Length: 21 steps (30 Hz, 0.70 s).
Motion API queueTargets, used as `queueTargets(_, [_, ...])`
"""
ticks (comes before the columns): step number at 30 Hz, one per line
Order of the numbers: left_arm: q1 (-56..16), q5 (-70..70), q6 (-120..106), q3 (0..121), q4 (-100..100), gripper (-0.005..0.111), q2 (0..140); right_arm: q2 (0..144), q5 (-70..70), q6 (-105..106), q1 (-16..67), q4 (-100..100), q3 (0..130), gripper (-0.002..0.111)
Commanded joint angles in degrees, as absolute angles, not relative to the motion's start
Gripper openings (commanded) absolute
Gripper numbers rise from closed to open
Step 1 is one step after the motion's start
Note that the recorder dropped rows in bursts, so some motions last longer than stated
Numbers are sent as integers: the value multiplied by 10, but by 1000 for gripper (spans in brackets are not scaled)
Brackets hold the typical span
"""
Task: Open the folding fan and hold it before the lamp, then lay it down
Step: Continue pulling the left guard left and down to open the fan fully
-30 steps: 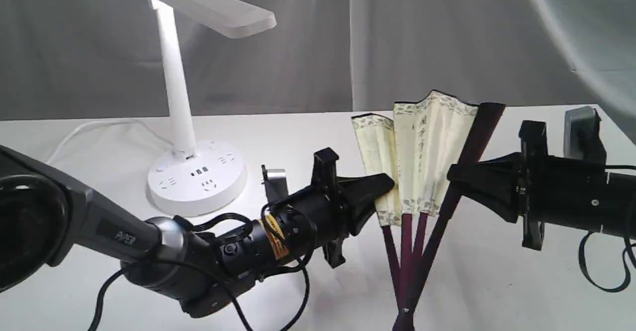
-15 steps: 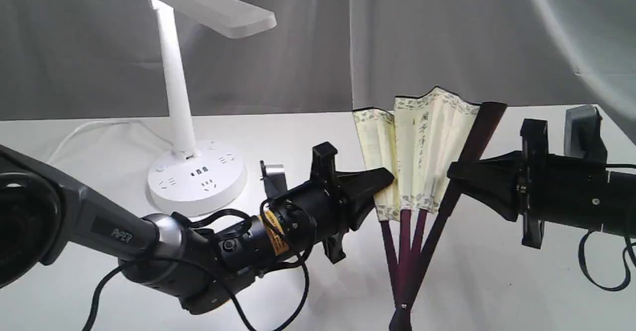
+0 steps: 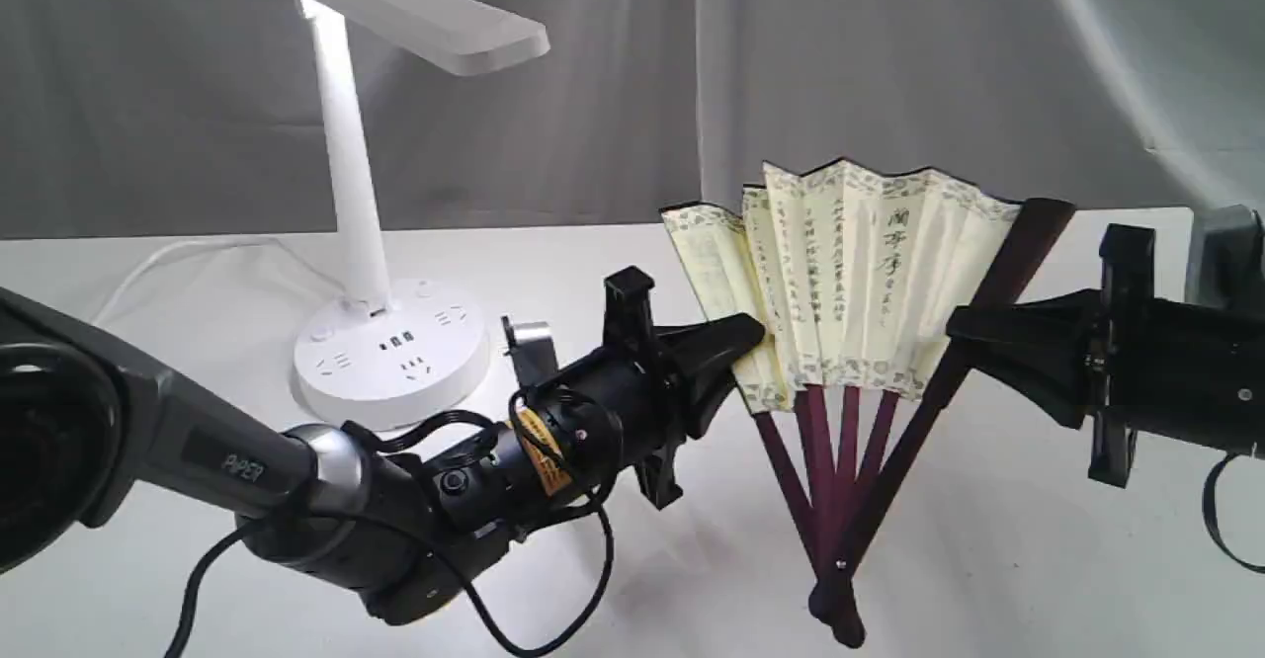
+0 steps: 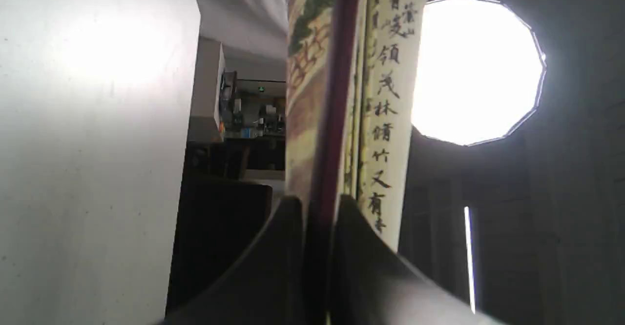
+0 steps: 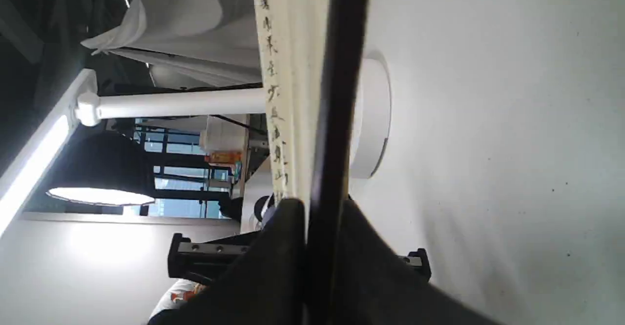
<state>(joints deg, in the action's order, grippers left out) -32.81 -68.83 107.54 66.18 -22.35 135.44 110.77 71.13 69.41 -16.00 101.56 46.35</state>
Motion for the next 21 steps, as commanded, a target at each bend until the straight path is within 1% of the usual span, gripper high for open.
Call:
queueTargets(1, [-344, -700, 1088, 661, -162, 0, 1340, 1102, 700, 715, -177, 999, 461, 0])
queueTargets(6, [-372, -700, 1064, 661, -99, 0, 1340, 1102, 700, 709, -204, 985, 461, 0])
queueTargets(12, [-383, -700, 1049, 661, -74, 0, 1339, 1102, 700, 698, -240, 970, 461, 0])
queueTargets(21, [-389, -700, 1017, 621, -21, 0, 1301, 1102, 700, 696, -242, 974, 461, 0])
